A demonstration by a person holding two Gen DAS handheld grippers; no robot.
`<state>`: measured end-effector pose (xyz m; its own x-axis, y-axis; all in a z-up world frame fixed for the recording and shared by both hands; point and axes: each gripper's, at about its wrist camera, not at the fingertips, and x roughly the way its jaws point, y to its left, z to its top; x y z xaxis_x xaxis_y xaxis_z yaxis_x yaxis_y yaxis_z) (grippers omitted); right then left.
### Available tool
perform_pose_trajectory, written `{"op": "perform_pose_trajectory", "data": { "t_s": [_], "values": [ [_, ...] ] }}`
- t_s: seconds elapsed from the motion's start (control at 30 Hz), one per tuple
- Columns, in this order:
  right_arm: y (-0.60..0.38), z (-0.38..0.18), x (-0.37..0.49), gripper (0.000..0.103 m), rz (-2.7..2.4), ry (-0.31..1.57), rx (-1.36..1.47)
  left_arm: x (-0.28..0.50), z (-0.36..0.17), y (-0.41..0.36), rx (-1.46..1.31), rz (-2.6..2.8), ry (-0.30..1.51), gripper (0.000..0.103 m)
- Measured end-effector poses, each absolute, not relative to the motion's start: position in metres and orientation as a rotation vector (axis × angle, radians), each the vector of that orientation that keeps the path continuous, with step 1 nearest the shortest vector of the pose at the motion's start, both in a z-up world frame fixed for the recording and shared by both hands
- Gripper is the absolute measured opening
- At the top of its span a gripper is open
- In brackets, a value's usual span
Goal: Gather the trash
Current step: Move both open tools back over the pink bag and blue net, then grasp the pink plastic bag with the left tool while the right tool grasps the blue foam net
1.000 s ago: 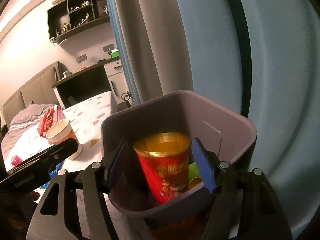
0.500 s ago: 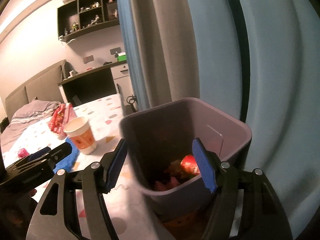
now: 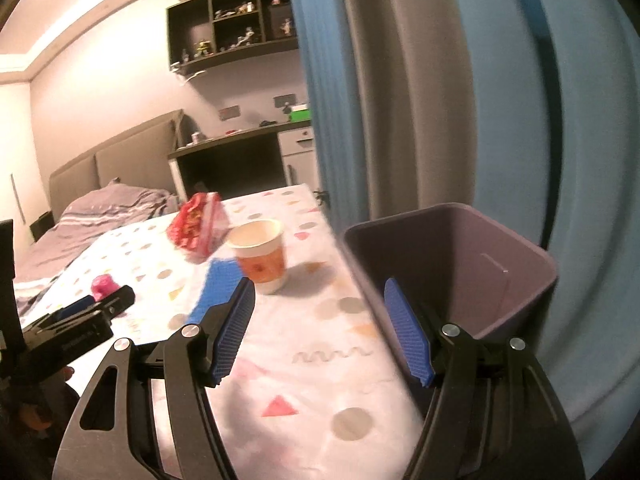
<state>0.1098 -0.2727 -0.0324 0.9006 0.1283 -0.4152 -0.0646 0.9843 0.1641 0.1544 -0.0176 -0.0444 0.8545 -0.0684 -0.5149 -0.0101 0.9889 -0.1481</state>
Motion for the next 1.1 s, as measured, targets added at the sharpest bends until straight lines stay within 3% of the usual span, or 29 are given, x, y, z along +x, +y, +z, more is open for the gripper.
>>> {"op": "perform_pose_trajectory", "data": {
  "t_s": [0.53,1.1],
  "values": [
    [-0.21,-0.036,0.124,0.066,0.186,0.465,0.118,0.146,-0.046,0.077,-0.195,0.141,0.55,0.081],
    [-0.181,-0.048,0.152,0.066,0.233,0.506,0.106,0.193,-0.063,0.113,-0.195,0.175,0.626,0.081]
  ]
}}
